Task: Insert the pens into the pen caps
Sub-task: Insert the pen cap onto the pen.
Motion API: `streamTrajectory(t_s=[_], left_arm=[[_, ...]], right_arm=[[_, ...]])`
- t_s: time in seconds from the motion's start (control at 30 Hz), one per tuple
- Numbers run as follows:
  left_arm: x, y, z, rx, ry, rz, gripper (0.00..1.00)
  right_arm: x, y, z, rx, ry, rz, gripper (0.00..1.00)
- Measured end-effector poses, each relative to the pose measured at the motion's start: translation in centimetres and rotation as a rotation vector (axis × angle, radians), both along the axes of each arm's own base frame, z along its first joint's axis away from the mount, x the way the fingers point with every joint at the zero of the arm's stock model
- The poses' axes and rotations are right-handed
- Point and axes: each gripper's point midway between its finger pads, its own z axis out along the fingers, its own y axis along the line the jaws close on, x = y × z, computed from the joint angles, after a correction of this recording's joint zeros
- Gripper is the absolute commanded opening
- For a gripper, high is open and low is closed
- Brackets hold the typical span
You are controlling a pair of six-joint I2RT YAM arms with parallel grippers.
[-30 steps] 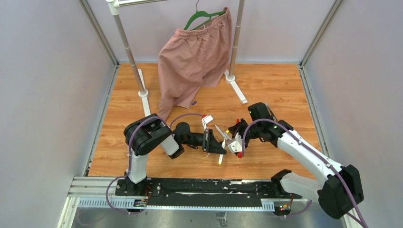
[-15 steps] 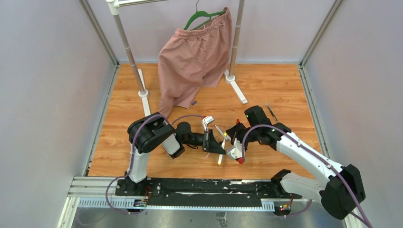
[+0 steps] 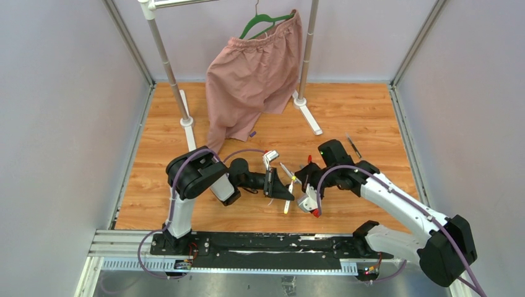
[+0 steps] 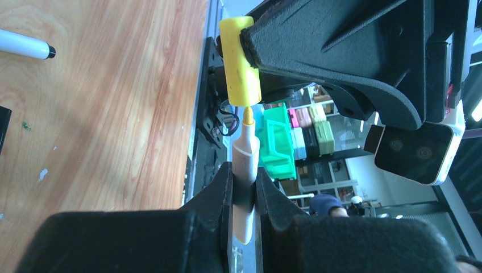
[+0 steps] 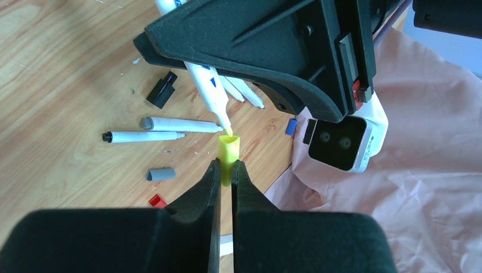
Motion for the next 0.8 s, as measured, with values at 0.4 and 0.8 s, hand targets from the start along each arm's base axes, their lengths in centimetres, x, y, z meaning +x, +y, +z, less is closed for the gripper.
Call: streamTrajectory(t_s=[0.4,0.8], left_arm=[[0.0,0.0,-0.2,0.003,0.003,-0.005,0.0],[-0.5,0.1,-0.3,0.003,0.005,-0.041,0.0]], right_arm=[[-1.1,0.3,-0.2,-0.011,0.005,0.052,0.0],[-2.4,0.6,-0.7,-0.039,0.011,0.1,0.0]])
